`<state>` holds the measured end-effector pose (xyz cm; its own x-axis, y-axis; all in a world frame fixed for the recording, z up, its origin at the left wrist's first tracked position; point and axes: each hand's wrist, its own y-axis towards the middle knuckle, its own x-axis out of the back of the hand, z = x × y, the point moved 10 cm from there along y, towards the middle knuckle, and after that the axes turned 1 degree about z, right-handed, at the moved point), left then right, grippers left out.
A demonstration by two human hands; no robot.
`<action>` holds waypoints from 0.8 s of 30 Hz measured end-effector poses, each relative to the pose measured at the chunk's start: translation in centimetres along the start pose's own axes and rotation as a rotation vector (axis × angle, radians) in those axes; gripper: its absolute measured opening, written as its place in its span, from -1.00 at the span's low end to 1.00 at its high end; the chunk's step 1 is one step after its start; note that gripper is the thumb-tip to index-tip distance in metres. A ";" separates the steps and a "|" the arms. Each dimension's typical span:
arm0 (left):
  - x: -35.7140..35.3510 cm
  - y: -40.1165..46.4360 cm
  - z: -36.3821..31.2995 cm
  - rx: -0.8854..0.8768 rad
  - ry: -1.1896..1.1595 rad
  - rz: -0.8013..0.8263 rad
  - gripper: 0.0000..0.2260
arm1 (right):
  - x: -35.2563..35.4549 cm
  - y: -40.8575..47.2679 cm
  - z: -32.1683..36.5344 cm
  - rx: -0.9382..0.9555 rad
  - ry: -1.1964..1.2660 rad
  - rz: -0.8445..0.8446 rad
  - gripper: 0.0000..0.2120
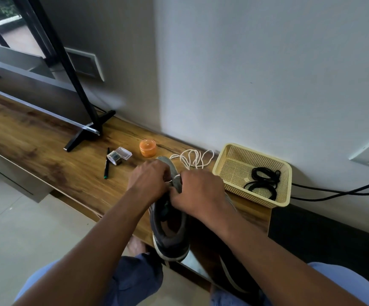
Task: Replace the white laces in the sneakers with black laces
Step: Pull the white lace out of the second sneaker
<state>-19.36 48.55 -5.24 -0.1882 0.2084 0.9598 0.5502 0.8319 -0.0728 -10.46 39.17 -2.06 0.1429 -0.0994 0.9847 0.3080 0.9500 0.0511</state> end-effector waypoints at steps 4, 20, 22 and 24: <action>0.1 -0.2 -0.4 -0.043 -0.024 -0.059 -0.94 | -1.4 -1.2 0.9 0.067 -0.046 0.015 -0.72; -1.4 0.8 1.6 -0.020 -0.036 0.248 -0.85 | -4.0 -0.9 0.7 -0.003 0.066 0.077 -0.81; -0.4 0.9 4.1 0.061 -0.011 0.232 -0.86 | -3.9 -0.9 0.6 -0.001 0.078 0.089 -0.81; 0.8 1.1 6.1 0.131 -0.027 0.148 -0.91 | -3.9 -0.9 0.5 -0.013 0.085 0.104 -0.82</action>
<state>-23.91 52.76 -6.22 -0.1359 0.3453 0.9286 0.4634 0.8506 -0.2485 -11.74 38.84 -5.88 0.2538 -0.0260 0.9669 0.2992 0.9527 -0.0529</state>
